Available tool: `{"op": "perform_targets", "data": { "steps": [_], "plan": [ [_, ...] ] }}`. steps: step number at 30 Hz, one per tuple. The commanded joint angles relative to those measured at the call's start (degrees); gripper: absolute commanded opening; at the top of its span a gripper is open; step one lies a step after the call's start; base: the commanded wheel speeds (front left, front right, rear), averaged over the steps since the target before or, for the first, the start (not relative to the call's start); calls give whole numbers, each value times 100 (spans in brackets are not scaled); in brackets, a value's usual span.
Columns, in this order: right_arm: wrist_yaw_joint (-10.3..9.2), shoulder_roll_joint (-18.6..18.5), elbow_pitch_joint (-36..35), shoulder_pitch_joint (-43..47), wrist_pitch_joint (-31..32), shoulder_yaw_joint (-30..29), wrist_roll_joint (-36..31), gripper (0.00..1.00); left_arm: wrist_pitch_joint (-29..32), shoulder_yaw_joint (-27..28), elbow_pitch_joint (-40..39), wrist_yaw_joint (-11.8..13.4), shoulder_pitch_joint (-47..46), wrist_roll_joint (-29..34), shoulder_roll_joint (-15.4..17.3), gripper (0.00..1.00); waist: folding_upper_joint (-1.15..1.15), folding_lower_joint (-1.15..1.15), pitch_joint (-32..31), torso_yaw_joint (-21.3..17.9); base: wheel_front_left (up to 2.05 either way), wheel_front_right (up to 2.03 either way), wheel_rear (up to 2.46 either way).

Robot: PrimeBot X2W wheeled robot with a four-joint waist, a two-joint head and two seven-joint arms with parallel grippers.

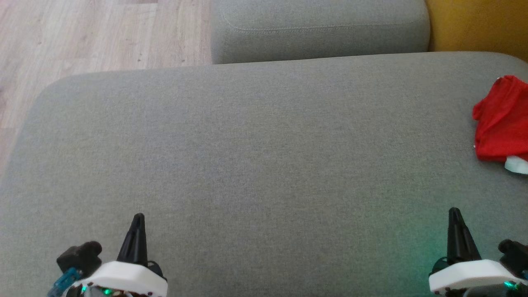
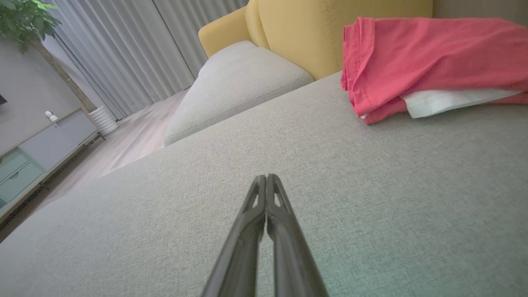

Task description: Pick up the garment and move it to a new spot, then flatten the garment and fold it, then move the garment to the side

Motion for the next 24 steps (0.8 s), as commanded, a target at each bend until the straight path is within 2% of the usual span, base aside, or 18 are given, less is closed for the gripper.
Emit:
{"op": "perform_targets", "data": {
  "steps": [1,24],
  "plan": [
    [-1,-21,-211,-273,44,3,232,0,48,136,-146,-57,-333,-206,7,0,0,0,0,-3,0,0,0],
    [-2,-29,-228,-484,418,-12,1879,0,437,376,-102,-185,-531,-1769,6,0,0,0,3,-41,0,0,0]
  ]
}}
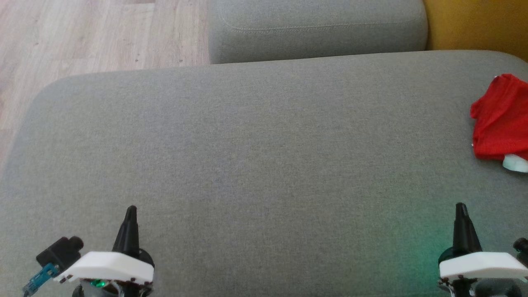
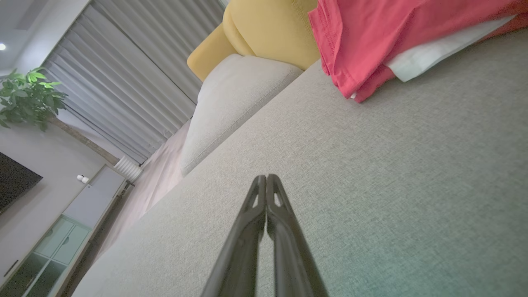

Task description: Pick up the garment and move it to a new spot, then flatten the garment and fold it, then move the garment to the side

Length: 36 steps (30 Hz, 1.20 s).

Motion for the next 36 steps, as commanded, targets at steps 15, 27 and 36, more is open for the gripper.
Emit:
{"op": "perform_targets", "data": {
  "steps": [15,27,36],
  "plan": [
    [-2,-34,-210,-480,279,8,1258,0,295,334,-138,-128,-430,-1181,9,0,0,0,2,-27,0,0,0],
    [-3,-38,-218,-581,459,1,2046,0,481,449,-116,-190,-525,-1929,9,0,0,0,4,-45,0,0,0],
    [-3,-41,-224,-664,606,-5,2692,0,633,543,-99,-240,-603,-2542,8,0,0,0,5,-60,0,0,0]
  ]
}}
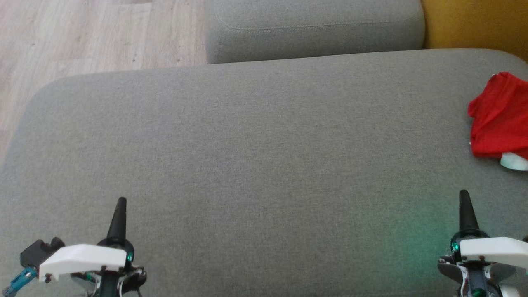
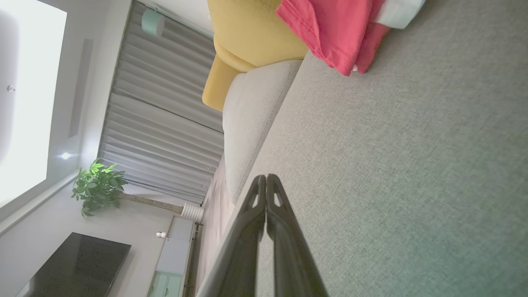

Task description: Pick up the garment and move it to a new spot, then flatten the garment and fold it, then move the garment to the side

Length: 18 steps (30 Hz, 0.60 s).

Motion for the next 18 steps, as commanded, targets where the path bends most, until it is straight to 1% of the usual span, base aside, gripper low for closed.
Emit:
{"op": "perform_targets", "data": {
  "steps": [1,18],
  "plan": [
    [-3,-41,-212,-320,65,63,207,0,55,203,-159,-42,-374,-185,17,0,0,0,0,-2,0,0,0],
    [-4,-47,-223,-476,342,52,1426,0,342,380,-126,-137,-521,-1343,16,0,0,0,3,-31,0,0,0]
  ]
}}
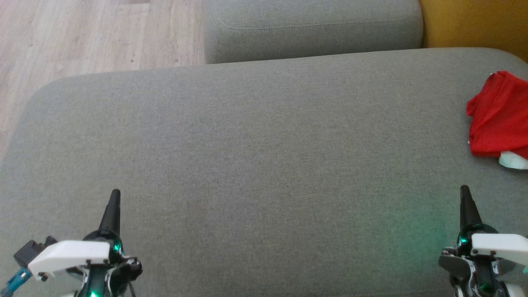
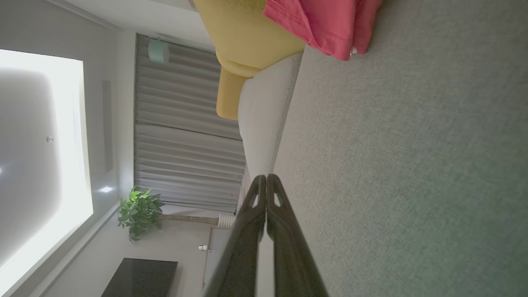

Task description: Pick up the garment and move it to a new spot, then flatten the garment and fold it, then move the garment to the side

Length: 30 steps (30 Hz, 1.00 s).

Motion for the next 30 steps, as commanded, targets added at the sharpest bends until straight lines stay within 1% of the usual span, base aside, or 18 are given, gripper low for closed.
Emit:
{"op": "perform_targets", "data": {
  "steps": [1,19,30],
  "plan": [
    [-4,-46,-212,-373,64,100,222,0,60,214,-152,-43,-388,-200,22,0,0,0,0,-3,0,0,0],
    [-4,-52,-224,-529,341,89,1439,0,347,391,-119,-138,-535,-1356,21,0,0,0,3,-31,0,0,0],
    [-4,-52,-224,-530,343,89,1450,0,349,392,-119,-138,-536,-1367,21,0,0,0,3,-31,0,0,0]
  ]
}}
